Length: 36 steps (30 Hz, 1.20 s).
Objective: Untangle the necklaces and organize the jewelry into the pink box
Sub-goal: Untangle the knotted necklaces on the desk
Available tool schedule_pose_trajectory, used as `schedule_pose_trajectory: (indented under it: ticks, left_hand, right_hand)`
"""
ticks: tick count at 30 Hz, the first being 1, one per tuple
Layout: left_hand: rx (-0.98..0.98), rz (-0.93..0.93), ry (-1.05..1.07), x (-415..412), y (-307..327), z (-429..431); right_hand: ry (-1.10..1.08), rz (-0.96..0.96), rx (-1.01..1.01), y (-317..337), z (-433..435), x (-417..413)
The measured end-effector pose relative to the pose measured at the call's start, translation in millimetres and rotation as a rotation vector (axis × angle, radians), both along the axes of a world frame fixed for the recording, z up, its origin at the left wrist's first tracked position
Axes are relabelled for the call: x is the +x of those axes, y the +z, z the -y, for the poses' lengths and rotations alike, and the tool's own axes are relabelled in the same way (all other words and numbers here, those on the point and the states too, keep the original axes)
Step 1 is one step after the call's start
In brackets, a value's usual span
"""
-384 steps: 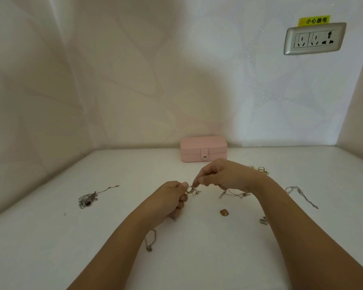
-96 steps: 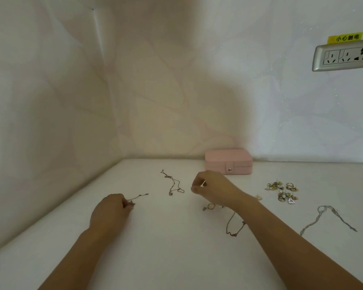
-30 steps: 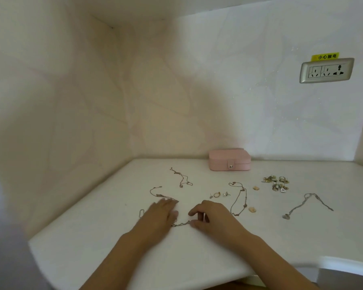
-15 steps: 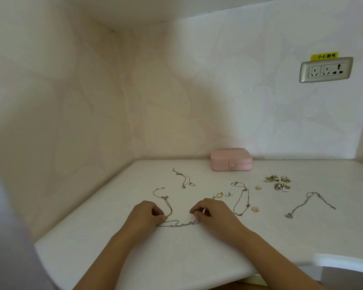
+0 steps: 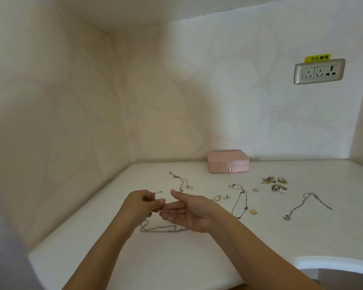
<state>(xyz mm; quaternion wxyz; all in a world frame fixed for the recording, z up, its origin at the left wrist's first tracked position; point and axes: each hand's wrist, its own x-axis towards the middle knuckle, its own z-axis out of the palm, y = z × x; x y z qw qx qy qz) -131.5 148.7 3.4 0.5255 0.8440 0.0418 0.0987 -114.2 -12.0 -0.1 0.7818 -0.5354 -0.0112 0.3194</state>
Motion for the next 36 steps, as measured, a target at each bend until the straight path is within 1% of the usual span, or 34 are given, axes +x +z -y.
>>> schedule_pose_trajectory:
  ticks: [1,3,6,10,12,16,20,23,26,30,34,36]
  left_hand:
    - [0.053,0.017,0.034,-1,3,-1]
    - [0.121,0.041,0.07,-6,10,-1]
    - [0.122,0.045,0.016,-13,17,-1]
    - [0.102,0.011,-0.055,-21,22,0]
    - [0.058,-0.049,-0.123,-22,22,0]
    - [-0.038,-0.151,-0.257,-22,18,4]
    - [-0.144,-0.225,-0.375,-19,13,15]
    - [-0.11,-0.305,-0.513,-14,12,22]
    - [-0.082,-0.374,-0.547,-6,10,30]
    - [-0.176,-0.402,-0.52,8,6,37]
    - [-0.413,-0.354,-0.396,25,6,42]
    - [-0.548,-0.371,-0.359,36,9,44]
  right_hand:
    - [0.012,-0.035,0.0,3,-5,5]
    - [0.076,-0.047,-0.071,7,-14,13]
    - [0.127,-0.035,-0.129,11,-23,21]
    - [0.053,-0.034,-0.12,17,-22,35]
    - [0.019,-0.03,-0.096,20,-17,44]
    - [-0.128,-0.022,0.068,26,-8,61]
    - [-0.192,0.063,0.089,30,1,76]
    - [-0.201,0.175,0.07,31,9,81]
    - [-0.141,0.324,-0.001,30,18,77]
    - [-0.054,0.413,-0.063,30,32,68]
    - [0.094,0.495,-0.206,36,46,60]
    - [0.133,0.553,-0.286,37,52,60]
